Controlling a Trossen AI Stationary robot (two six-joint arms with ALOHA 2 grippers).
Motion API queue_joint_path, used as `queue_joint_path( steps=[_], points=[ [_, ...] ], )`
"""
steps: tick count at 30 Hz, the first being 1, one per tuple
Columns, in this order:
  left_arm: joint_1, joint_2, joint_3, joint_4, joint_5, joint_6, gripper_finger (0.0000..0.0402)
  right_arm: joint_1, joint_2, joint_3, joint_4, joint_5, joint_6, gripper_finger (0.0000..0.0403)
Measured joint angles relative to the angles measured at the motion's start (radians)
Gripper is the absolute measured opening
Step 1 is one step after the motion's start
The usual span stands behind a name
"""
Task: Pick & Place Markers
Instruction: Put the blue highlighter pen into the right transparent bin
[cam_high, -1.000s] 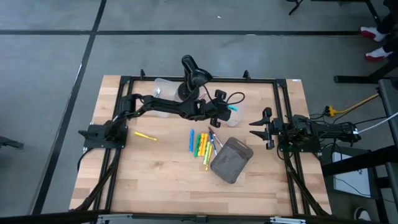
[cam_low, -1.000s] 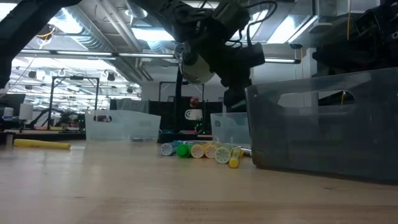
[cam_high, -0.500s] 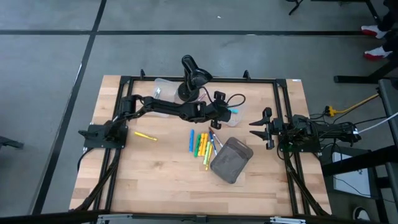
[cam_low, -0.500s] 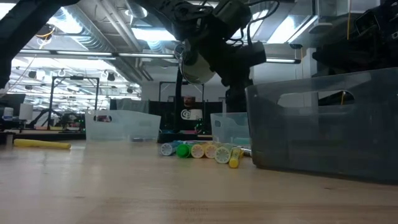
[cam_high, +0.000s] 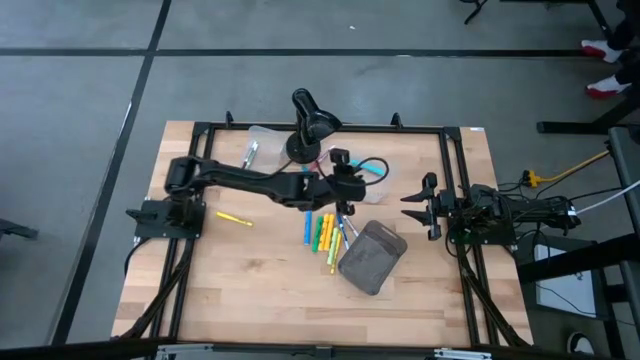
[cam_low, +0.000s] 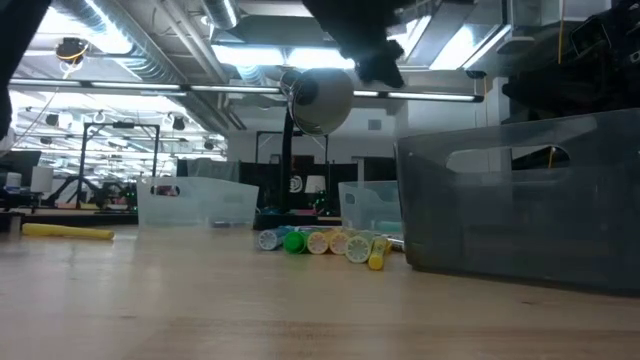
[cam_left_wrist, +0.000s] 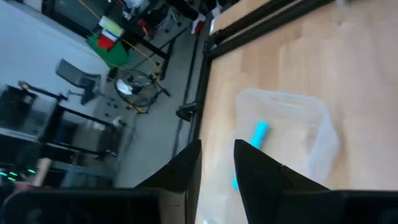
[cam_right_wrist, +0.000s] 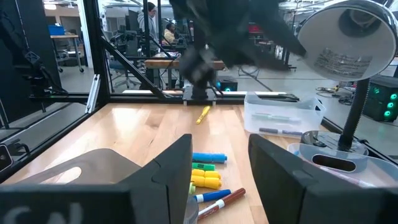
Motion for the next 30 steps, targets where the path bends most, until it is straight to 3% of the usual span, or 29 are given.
queue_joint_path(
  steps=[5,10,14,20,25,30],
  points=[
    [-0.030,-0.077,0.000,-0.214,0.046,-0.218,0.0079,0.000,0.000,0.000,0.000,0.000,0.000,0.0157],
    [-0.025,-0.112,0.000,-0.416,0.212,-0.473,0.0078,0.000,0.000,0.000,0.000,0.000,0.000,0.0157],
    [-0.016,-0.112,-0.005,-0.536,0.337,-0.586,0.0084,0.000,0.000,0.000,0.000,0.000,0.000,0.0157],
    [-0.009,-0.080,-0.005,-0.596,0.376,-0.775,0.0115,0.000,0.000,0.000,0.000,0.000,0.000,0.0157],
    [0.007,-0.043,-0.006,-0.637,0.508,-0.906,0.0156,0.000,0.000,0.000,0.000,0.000,0.000,0.0157],
    [0.000,0.001,-0.005,-0.677,0.538,-1.045,0.0191,0.000,0.000,0.000,0.000,0.000,0.000,0.0157]
  ],
)
